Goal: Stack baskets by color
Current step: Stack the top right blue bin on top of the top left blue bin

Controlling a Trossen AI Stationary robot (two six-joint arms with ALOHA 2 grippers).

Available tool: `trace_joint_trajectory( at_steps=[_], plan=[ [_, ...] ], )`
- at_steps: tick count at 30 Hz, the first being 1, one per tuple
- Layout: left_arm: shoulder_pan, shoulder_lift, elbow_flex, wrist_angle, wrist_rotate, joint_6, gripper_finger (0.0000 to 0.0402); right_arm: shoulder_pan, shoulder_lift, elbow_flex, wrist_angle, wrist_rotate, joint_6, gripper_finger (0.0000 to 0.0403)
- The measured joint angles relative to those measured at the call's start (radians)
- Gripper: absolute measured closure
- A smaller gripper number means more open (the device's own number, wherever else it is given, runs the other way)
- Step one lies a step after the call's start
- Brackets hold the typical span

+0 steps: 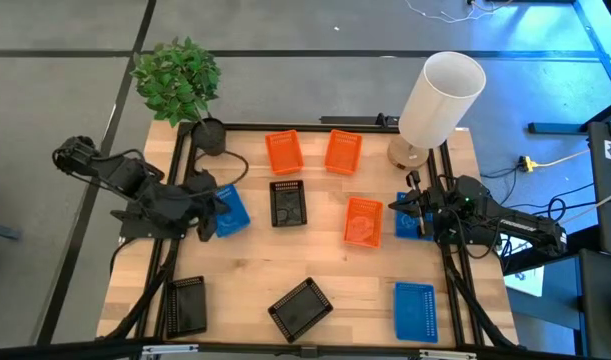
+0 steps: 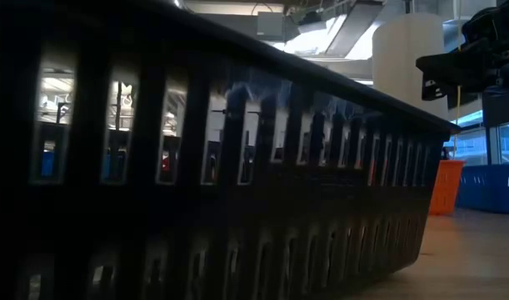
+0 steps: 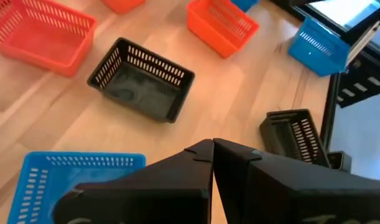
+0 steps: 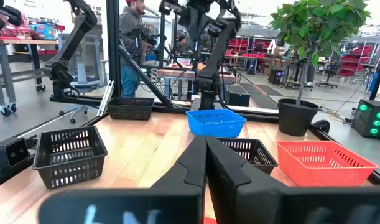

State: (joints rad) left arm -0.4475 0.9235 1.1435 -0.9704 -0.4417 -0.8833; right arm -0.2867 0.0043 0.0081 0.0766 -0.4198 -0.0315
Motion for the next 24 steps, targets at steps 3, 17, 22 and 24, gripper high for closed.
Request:
trace_joint_trajectory(
  at_steps=[3,17,22,24],
  plan=[
    [0.001,0.01,0.0,-0.011,-0.003,-0.001,0.0399,0.0,0.0,0.0,0.0,0.0,0.0,0.0391],
    [0.106,0.098,0.0,-0.06,0.066,-0.139,0.0331,0.0,0.0,0.0,0.0,0.0,0.0,0.0391],
    [0.146,0.106,0.0,-0.061,0.126,-0.162,0.0333,0.0,0.0,0.0,0.0,0.0,0.0,0.0391],
    [0.156,0.123,0.0,-0.061,0.162,-0.162,0.0334,0.0,0.0,0.0,0.0,0.0,0.0,0.0391]
  ],
)
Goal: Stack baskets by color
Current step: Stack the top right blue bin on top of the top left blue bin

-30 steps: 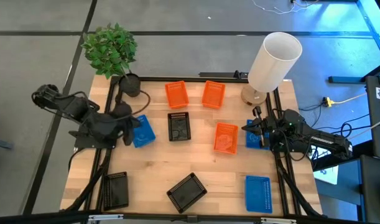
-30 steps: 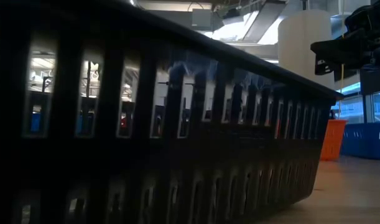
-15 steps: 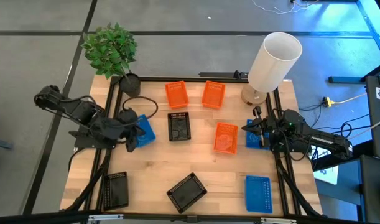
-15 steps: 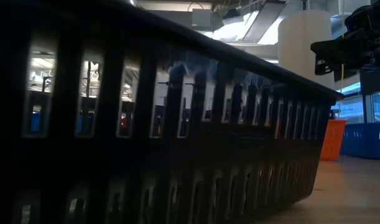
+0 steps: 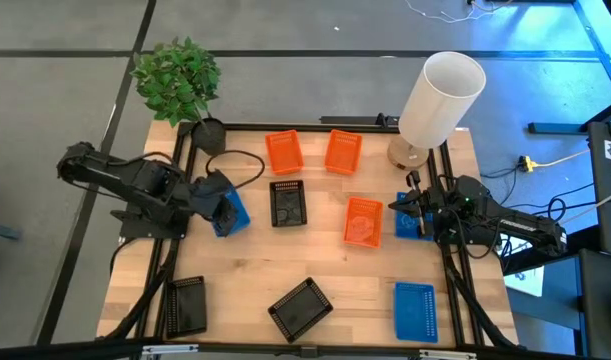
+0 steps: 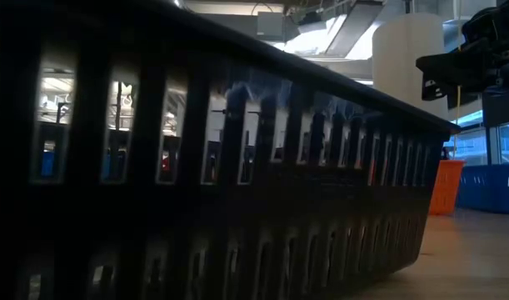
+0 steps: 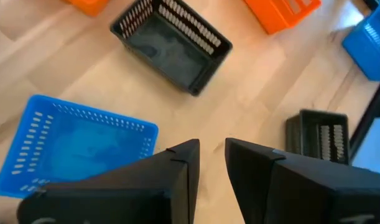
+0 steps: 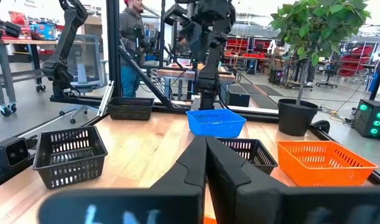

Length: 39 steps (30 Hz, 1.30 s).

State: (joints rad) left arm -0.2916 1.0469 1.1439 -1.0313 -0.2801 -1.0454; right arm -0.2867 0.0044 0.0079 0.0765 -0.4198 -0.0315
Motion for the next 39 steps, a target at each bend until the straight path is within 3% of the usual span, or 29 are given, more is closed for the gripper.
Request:
trace_joint_trajectory(
  at_steps=[3,8,14,19,26,33,39],
  plan=[
    [0.01,0.039,0.0,0.0,0.032,0.0,0.0334,0.0,0.0,0.0,0.0,0.0,0.0,0.0391],
    [0.04,0.101,0.0,0.007,0.16,-0.237,0.0334,0.0,0.0,0.0,0.0,0.0,0.0,0.0391],
    [0.051,0.19,-0.001,0.001,0.195,-0.068,0.0334,0.0,0.0,0.0,0.0,0.0,0.0,0.0391],
    [0.066,0.274,0.0,-0.002,0.198,-0.151,0.0334,0.0,0.0,0.0,0.0,0.0,0.0,0.0391],
    [0.089,0.369,-0.001,-0.003,0.29,-0.116,0.0337,0.0,0.0,0.0,0.0,0.0,0.0,0.0391],
    [0.104,0.381,-0.001,-0.013,0.335,-0.043,0.0396,0.0,0.0,0.0,0.0,0.0,0.0,0.0391],
    [0.11,0.381,-0.001,-0.013,0.337,0.069,0.0368,0.0,0.0,0.0,0.0,0.0,0.0,0.0391]
  ],
)
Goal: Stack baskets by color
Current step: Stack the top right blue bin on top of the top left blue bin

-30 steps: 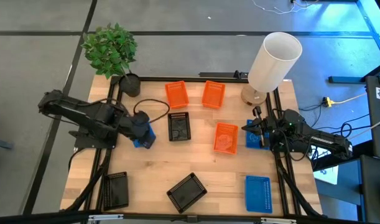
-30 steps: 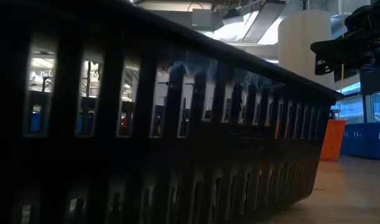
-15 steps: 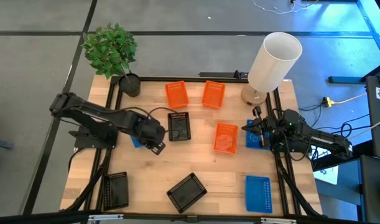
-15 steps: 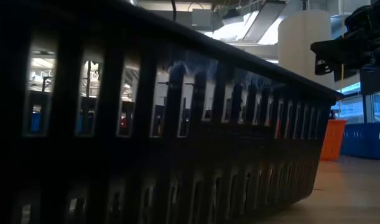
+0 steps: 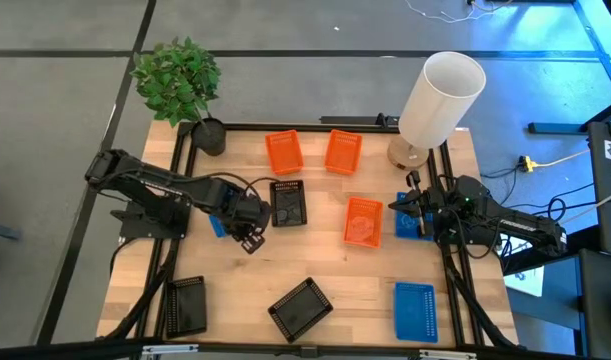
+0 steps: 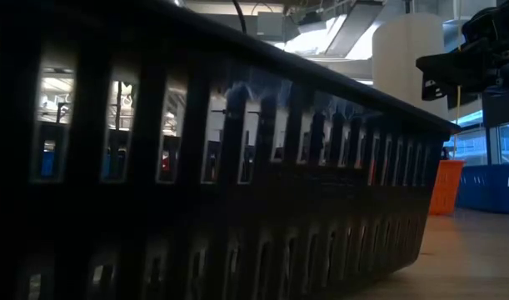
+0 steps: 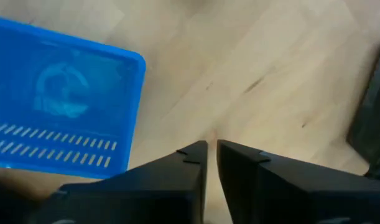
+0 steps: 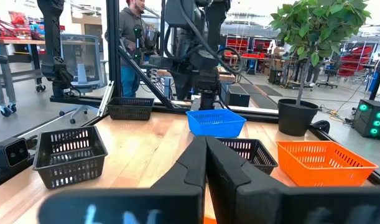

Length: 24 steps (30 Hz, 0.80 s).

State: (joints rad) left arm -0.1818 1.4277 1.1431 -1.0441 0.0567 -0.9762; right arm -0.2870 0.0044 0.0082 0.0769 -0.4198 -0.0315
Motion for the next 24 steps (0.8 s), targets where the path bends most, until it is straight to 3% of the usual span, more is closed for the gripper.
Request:
trace_joint_trajectory(
  at_steps=[11,24],
  plan=[
    [0.037,0.04,0.0,-0.048,-0.001,0.019,0.0307,0.0,0.0,0.0,0.0,0.0,0.0,0.0391],
    [0.047,0.152,0.0,-0.069,-0.062,0.072,0.0299,0.0,0.0,0.0,0.0,0.0,0.0,0.0391]
  ],
)
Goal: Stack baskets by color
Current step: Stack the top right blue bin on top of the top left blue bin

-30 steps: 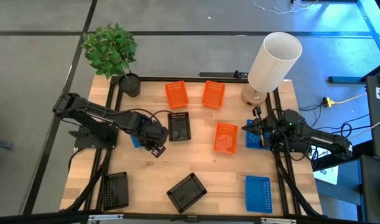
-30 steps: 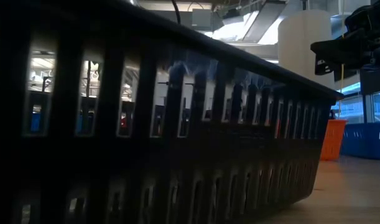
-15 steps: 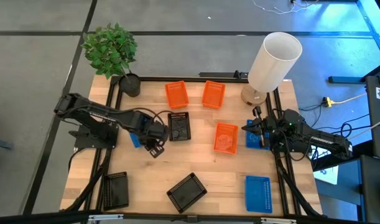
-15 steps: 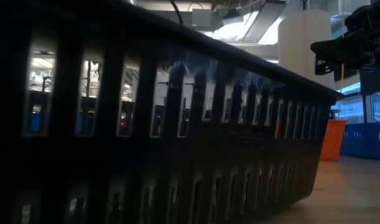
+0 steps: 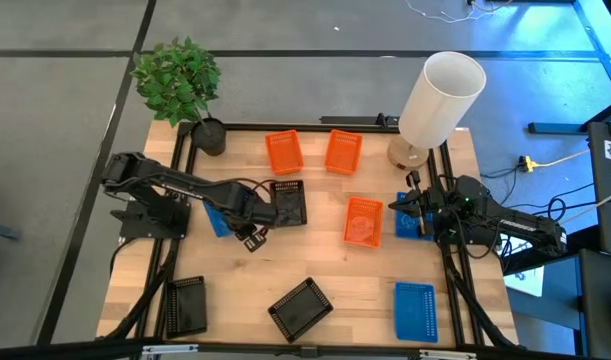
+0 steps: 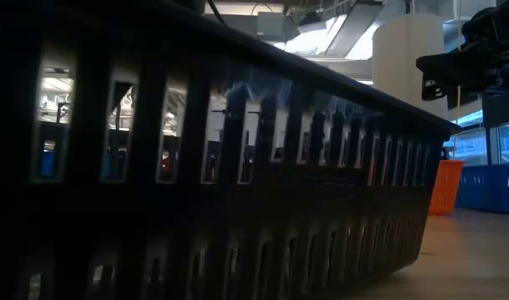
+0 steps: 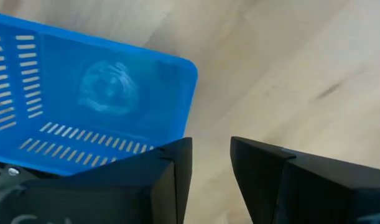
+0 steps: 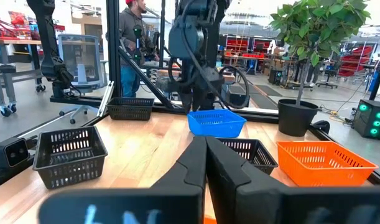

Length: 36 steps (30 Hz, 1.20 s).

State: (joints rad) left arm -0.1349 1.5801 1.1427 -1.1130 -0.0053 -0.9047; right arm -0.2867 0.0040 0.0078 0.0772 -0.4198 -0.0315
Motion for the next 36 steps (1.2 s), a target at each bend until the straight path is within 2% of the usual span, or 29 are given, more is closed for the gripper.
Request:
trace_joint_trajectory(
  at_steps=[4,11,19,36],
  plan=[
    [0.0,0.038,0.0,-0.002,-0.04,0.001,0.0301,0.0,0.0,0.0,0.0,0.0,0.0,0.0391],
    [0.0,0.078,0.0,-0.002,-0.053,0.001,0.03,0.0,0.0,0.0,0.0,0.0,0.0,0.0391],
    [0.0,0.084,0.0,0.002,-0.147,0.001,0.0301,0.0,0.0,0.0,0.0,0.0,0.0,0.0391],
    [0.0,0.084,-0.03,0.039,-0.134,-0.002,0.03,0.0,0.0,0.0,0.0,0.0,0.0,0.0391]
  ],
)
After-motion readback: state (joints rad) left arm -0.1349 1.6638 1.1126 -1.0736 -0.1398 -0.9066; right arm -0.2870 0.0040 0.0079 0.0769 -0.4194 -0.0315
